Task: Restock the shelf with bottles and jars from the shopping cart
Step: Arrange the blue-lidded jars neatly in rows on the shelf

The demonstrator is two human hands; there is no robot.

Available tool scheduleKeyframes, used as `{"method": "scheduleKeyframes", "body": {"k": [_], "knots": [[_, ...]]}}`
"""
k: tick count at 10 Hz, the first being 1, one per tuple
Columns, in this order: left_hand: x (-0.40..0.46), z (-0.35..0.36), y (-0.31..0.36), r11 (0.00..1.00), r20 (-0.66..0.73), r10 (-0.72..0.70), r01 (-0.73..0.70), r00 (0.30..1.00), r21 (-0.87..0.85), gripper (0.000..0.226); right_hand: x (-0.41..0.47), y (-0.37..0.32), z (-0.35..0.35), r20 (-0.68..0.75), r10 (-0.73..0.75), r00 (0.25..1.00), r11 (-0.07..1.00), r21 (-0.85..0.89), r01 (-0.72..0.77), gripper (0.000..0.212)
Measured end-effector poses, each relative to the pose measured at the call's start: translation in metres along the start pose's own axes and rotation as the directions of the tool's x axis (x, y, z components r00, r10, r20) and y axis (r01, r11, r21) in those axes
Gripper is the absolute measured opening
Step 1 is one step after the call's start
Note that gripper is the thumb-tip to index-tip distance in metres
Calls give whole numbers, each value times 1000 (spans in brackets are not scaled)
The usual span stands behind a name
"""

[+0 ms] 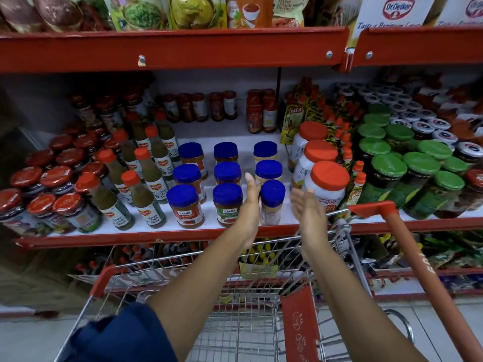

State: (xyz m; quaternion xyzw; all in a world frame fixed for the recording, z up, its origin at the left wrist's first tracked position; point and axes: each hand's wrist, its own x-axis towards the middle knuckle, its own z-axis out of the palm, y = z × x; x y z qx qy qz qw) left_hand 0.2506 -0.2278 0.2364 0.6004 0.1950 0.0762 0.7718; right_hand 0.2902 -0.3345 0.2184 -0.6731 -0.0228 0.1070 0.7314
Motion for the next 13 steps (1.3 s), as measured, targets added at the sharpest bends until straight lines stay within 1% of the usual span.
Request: {"method": "scheduleKeyframes", "body": {"k": [1, 2, 3, 4, 5, 6, 7, 8, 9, 10, 11, 12, 13], "knots": [[-18, 8, -15, 999, -52, -30, 27, 998, -42, 94, 28, -13, 9, 98, -24, 995, 999, -23, 26, 45], [-38, 23, -22, 982, -20, 1, -5, 1000, -189, 94, 50, -23, 18, 251, 31, 968, 993, -116, -2, 55], [-40, 31, -22, 963, -2, 42, -41, 999, -265, 103, 60, -20, 19, 275, 47, 960, 984, -176, 3, 54], [-37, 30, -20, 962, 9, 37, -33, 999, -270, 105, 59, -14, 13, 273, 70, 959, 987, -158, -27, 54], [-33, 26, -18, 964, 20, 35, -29, 999, -265, 89, 50, -10, 3, 260, 66, 963, 990, -141, -30, 53], [-25, 20, -15, 969, 35, -5, 13, 999, -248, 87, 37, -8, -4, 247, 70, 967, 994, -98, -47, 49], [-17, 15, -13, 977, 48, -31, 40, 998, -209, 92, 26, 1, -11, 206, 81, 975, 996, -60, -70, 46], [-13, 12, -13, 983, 32, -41, 46, 999, -177, 90, 18, 3, -12, 201, 55, 978, 998, -43, -48, 47], [-12, 11, -12, 986, 19, -49, 51, 999, -156, 91, 11, 1, -6, 196, 50, 979, 998, -58, -40, 25], [-16, 14, -8, 989, -20, -38, 35, 999, -144, 85, 8, -2, -4, 188, 43, 981, 997, -77, -29, 28], [-24, 19, -1, 994, -28, -3, 0, 1000, -108, 71, 0, -10, -4, 190, 37, 981, 999, -45, -28, 34], [-28, 18, 2, 997, -25, -14, 12, 1000, -80, 71, -7, -21, -3, 183, 43, 982, 994, -106, -24, 45], [-40, 19, 16, 997, -22, 24, -26, 999, -72, 76, -22, -34, -3, 157, -15, 987, 973, -224, 50, 49]]}}
